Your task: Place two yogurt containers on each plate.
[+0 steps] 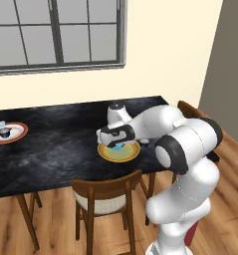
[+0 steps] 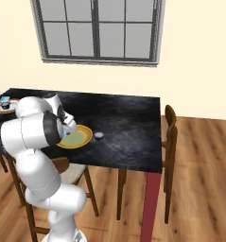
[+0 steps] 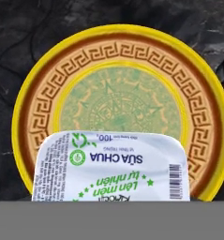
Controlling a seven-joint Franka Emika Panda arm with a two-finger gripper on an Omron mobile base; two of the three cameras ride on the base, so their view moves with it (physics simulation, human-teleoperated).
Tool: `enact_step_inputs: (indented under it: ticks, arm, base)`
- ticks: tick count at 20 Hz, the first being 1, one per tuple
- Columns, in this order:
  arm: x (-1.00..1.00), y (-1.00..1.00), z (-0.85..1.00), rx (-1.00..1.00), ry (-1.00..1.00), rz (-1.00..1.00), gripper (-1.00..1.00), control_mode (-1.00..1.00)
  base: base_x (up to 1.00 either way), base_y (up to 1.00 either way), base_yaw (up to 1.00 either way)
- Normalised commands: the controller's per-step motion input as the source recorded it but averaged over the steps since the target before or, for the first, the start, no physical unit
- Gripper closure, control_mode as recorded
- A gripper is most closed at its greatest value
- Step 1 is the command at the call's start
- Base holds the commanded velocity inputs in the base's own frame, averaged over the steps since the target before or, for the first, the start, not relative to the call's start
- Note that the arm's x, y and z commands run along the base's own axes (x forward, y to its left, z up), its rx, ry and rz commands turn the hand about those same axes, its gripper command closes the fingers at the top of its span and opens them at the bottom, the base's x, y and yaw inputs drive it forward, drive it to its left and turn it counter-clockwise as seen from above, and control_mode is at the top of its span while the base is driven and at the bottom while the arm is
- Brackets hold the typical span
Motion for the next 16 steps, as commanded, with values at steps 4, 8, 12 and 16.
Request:
enact_step_inputs:
  ticks: [4, 8, 12, 16]
  arm:
    - [0.13, 0.01, -0.13, 0.07, 0.00, 0.00, 1.00, -1.00]
    - [0.11, 0.08, -0.24, 0.08, 0.02, 0.00, 1.00, -1.00]
    - [0.03, 0.01, -0.24, 0.10, 0.03, 0.00, 1.00, -1.00]
    - [0.02, 0.00, -0.16, 0.10, 0.00, 0.00, 1.00, -1.00]
  base:
    - [0.00, 0.00, 0.00]
    - [0.00, 0.00, 0.00]
    - [0.00, 0.00, 0.00]
    - [0.00, 0.00, 0.00]
